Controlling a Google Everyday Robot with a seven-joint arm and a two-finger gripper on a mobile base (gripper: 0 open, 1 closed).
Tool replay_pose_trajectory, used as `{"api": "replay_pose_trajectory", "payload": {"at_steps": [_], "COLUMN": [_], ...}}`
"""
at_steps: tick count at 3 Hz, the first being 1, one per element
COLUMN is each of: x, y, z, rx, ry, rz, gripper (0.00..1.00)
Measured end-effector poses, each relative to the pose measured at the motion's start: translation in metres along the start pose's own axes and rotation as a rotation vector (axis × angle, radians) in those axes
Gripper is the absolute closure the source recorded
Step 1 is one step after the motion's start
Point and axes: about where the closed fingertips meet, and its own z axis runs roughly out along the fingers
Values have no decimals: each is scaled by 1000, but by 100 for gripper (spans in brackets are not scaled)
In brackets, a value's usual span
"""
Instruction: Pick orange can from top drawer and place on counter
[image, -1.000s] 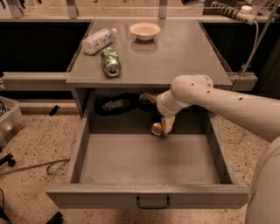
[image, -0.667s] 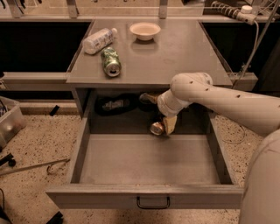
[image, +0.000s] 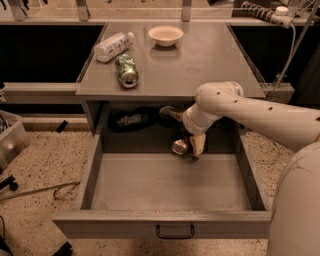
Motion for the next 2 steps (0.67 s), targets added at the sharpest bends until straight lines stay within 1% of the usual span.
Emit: {"api": "replay_pose_trajectory", "payload": {"at_steps": [2], "x": [3], "y": [19], "z": [7], "rx": [-60], "ry": [-9], "rz": [8], "gripper": [0]}}
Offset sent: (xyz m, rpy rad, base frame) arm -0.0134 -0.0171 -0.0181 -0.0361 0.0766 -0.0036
